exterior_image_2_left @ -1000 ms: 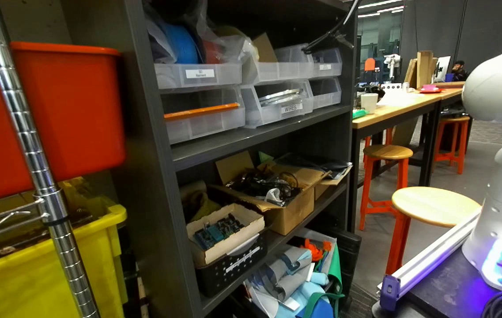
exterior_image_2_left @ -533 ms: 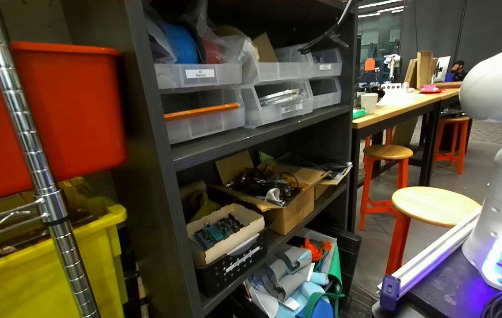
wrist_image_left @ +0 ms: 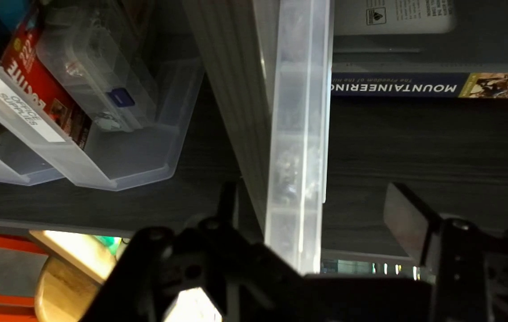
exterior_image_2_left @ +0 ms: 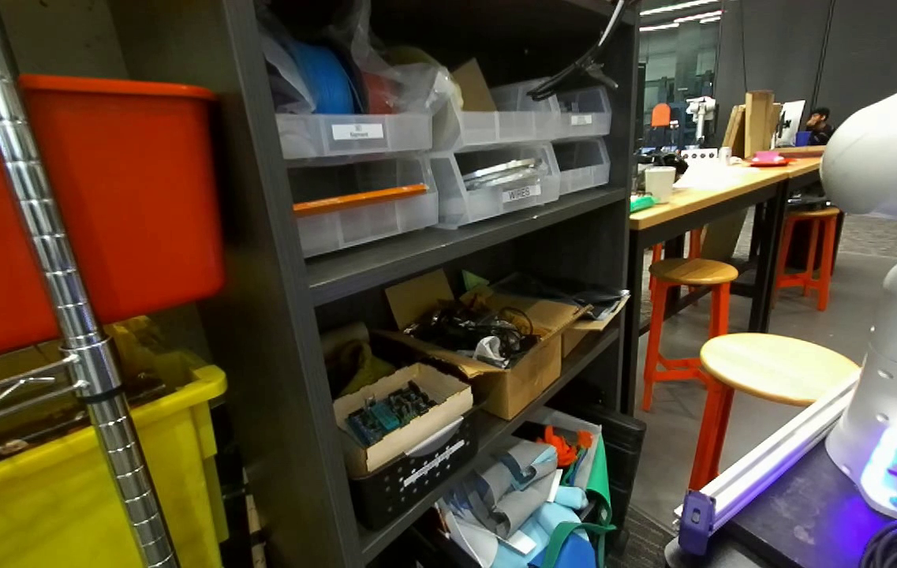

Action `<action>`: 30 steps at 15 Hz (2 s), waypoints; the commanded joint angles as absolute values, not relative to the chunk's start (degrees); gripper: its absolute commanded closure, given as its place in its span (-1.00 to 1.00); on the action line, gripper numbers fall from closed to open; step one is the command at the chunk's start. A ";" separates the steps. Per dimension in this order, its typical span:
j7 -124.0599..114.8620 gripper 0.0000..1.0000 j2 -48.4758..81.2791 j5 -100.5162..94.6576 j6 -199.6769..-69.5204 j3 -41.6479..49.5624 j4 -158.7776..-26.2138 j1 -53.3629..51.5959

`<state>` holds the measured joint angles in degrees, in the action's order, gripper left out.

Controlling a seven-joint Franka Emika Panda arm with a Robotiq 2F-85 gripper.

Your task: Put the white item on the stool

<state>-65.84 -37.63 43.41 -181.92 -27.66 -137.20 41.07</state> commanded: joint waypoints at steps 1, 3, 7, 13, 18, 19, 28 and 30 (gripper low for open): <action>-66.22 -0.02 -36.71 43.90 -181.67 -27.16 -135.88 40.39; -66.14 0.28 -36.72 43.91 -181.72 -27.05 -135.89 40.18; -66.16 0.87 -36.56 43.92 -181.64 -26.86 -135.68 39.99; -66.30 0.85 -36.49 44.07 -182.19 -26.63 -135.52 39.86; -65.78 0.85 -37.11 44.78 -185.16 -25.74 -137.18 37.44; -65.67 0.85 -37.24 44.83 -186.19 -25.47 -137.78 36.64; -67.26 0.85 -38.24 44.43 -199.38 -22.22 -144.83 27.85; -69.17 0.85 -40.93 44.01 -198.41 -23.42 -145.88 29.54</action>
